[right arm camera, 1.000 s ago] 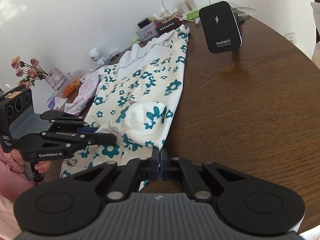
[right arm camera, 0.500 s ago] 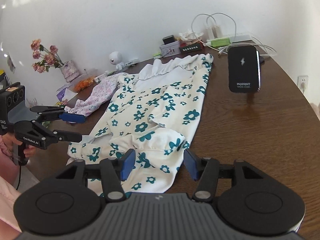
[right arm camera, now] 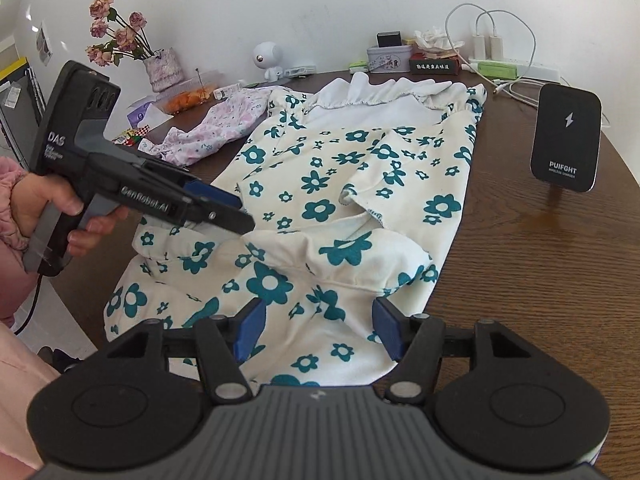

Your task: Fold clothes

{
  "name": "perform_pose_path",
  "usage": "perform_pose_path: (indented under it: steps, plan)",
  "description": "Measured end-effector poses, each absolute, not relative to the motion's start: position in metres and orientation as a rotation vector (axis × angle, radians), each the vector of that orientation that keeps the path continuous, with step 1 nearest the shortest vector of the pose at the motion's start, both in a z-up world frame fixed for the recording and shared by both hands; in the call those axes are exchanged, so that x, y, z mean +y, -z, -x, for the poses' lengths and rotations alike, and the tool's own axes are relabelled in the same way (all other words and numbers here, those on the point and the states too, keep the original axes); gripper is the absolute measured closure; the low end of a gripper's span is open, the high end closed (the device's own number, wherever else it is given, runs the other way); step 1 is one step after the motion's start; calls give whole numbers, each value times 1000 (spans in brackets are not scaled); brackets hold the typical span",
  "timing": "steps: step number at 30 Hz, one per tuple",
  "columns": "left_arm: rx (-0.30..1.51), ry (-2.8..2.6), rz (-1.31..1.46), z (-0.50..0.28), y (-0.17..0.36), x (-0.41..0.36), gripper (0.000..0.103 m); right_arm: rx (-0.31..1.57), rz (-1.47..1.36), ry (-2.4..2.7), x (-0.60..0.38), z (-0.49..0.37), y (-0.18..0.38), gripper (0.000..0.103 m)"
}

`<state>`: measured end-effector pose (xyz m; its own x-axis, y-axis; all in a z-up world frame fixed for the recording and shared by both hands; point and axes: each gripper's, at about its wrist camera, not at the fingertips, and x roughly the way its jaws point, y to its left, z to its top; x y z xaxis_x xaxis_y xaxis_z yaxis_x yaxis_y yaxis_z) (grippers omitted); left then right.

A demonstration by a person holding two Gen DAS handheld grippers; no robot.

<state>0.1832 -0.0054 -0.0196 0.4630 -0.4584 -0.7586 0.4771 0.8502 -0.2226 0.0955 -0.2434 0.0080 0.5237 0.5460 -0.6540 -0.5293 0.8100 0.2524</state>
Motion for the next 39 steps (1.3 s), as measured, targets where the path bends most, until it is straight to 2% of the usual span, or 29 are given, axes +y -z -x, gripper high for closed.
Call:
perform_pose_path:
  steps: [2, 3, 4, 5, 7, 12, 15, 17, 19, 20, 21, 23, 27, 30, 34, 36, 38, 39]
  plan:
    - [937, 540, 37, -191, 20, -2, 78, 798, -30, -646, -245, -94, -6, 43]
    - [944, 518, 51, -195, 21, -2, 94, 799, -32, -647, -246, -94, -5, 43]
    - [946, 490, 53, -197, 24, -1, 100, 800, -34, -648, -246, -94, -4, 43]
    - [940, 479, 51, -197, 24, -1, 101, 801, -33, -647, -246, -94, -4, 43]
    - [919, 462, 33, -194, 23, 0, 101, 802, -33, -638, -249, -93, -3, 46]
    - [861, 423, -17, -185, 10, 10, 102, 812, -55, -604, -259, -96, -2, 68]
    - [848, 442, 6, -183, 7, 19, 100, 818, -71, -605, -263, -98, -3, 70]
    - [854, 472, 33, -179, 2, 22, 90, 815, -95, -625, -266, -99, -5, 63]
    - [803, 496, -5, -167, -7, 26, 53, 791, -141, -656, -271, -99, -14, 60]
    - [775, 508, -26, -160, -12, 27, 48, 760, -150, -662, -274, -99, -22, 57]
    - [758, 499, -67, -155, -16, 28, 48, 724, -153, -664, -278, -99, -32, 50]
    - [732, 480, -161, -146, -20, 26, 48, 672, -119, -649, -278, -102, -46, 45]
    - [734, 483, -348, -137, -11, 12, 55, 625, 39, -594, -263, -120, -58, 45]
    - [763, 506, -454, -135, 4, 1, 57, 649, 152, -595, -243, -139, -51, 45]
    - [788, 501, -555, -139, 20, -8, 67, 688, 308, -612, -218, -155, -35, 46]
    - [791, 502, -581, -141, 24, -9, 69, 704, 365, -602, -209, -162, -27, 49]
    - [796, 501, -586, -142, 25, -8, 76, 724, 388, -604, -204, -167, -20, 52]
    - [798, 504, -586, -143, 25, -7, 84, 734, 395, -611, -202, -170, -16, 53]
